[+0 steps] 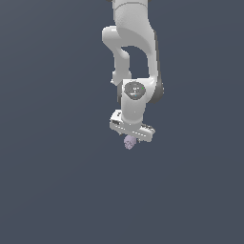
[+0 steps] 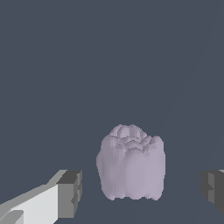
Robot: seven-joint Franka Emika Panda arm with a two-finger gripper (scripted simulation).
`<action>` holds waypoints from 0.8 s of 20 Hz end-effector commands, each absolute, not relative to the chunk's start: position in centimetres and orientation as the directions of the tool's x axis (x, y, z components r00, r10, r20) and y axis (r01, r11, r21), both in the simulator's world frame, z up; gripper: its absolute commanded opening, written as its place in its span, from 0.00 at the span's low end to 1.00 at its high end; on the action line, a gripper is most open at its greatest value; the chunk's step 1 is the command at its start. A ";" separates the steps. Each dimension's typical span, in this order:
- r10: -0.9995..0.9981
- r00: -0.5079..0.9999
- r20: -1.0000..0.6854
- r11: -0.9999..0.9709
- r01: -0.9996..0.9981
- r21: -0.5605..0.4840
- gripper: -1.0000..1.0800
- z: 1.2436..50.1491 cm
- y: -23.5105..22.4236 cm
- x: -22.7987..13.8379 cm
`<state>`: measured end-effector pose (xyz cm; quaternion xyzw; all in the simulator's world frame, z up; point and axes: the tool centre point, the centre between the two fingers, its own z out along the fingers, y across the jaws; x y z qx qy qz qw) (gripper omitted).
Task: Pick up the object and move it to a goal position.
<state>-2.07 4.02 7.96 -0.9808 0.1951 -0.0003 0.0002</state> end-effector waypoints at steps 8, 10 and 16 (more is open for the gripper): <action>-0.386 0.923 0.000 -0.923 -0.386 0.000 0.96 4.5 4.0 -2.1; -0.386 0.923 0.000 -0.923 -0.386 0.000 0.96 4.4 4.0 -2.1; -0.386 0.923 0.000 -0.923 -0.386 0.000 0.00 4.4 4.0 -2.1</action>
